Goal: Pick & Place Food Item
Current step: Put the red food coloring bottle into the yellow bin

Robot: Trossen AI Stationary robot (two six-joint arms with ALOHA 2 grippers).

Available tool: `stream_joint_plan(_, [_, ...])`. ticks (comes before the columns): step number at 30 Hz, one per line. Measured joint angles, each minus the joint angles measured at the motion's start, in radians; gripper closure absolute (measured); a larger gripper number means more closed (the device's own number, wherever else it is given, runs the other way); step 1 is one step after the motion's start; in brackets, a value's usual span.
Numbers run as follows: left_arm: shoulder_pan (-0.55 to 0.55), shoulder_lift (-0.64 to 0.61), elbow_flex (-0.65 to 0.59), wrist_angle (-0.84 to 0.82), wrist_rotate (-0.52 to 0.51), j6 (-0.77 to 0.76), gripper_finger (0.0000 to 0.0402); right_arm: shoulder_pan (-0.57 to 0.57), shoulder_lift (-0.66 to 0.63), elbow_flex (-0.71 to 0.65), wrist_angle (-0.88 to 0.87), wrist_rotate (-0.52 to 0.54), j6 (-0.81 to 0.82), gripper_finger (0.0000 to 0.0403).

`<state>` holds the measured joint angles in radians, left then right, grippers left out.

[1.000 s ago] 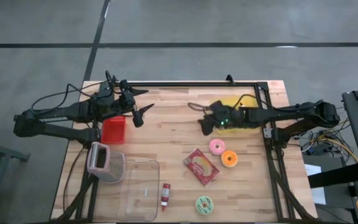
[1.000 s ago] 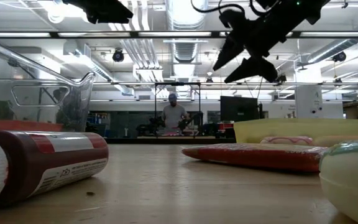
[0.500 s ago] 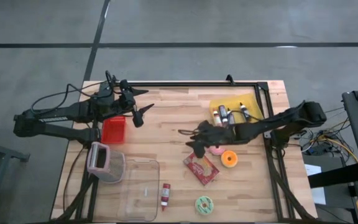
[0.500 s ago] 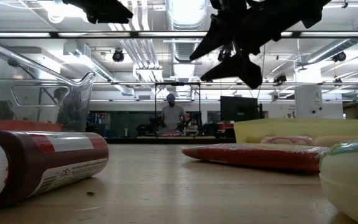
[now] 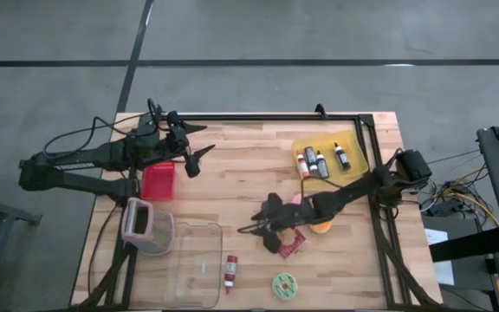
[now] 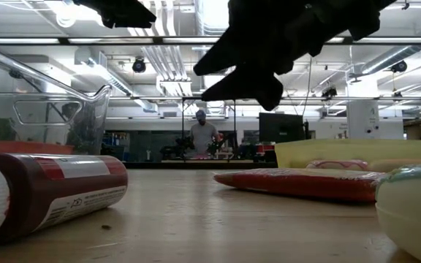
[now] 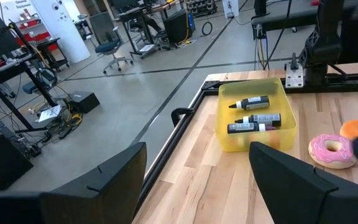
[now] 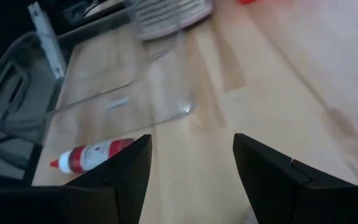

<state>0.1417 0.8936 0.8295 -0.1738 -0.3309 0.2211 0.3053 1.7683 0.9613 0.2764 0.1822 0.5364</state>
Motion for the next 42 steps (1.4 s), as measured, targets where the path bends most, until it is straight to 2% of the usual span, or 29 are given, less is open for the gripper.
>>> stream_joint_plan(3, [0.000,0.000,0.000,0.000,0.000,0.000,0.0113,0.030,0.039,0.045,-0.009,0.000,-0.109,0.0181])
stream_joint_plan(9, [0.000,0.000,0.000,0.000,0.000,0.000,0.0113,0.081,0.106,0.140,-0.011,0.000,-0.524,0.0181])
stream_joint_plan(11, [0.000,0.000,0.000,-0.001,0.000,0.000,0.0113,0.088,0.130,0.171,-0.013,-0.001,-0.606,0.0181])
stream_joint_plan(23, [0.000,0.011,-0.001,-0.013,0.000,0.000,0.0113,0.092,0.313,0.335,-0.007,-0.182,-0.687,0.0181])
stream_joint_plan(34, [0.000,0.019,0.000,-0.023,-0.001,0.000,0.0113,0.099,0.343,0.369,-0.015,-0.244,-0.823,0.0181])
stream_joint_plan(42, [0.000,0.019,0.000,-0.025,-0.002,0.000,0.0113,0.103,0.344,0.358,-0.018,-0.243,-0.829,0.0181])
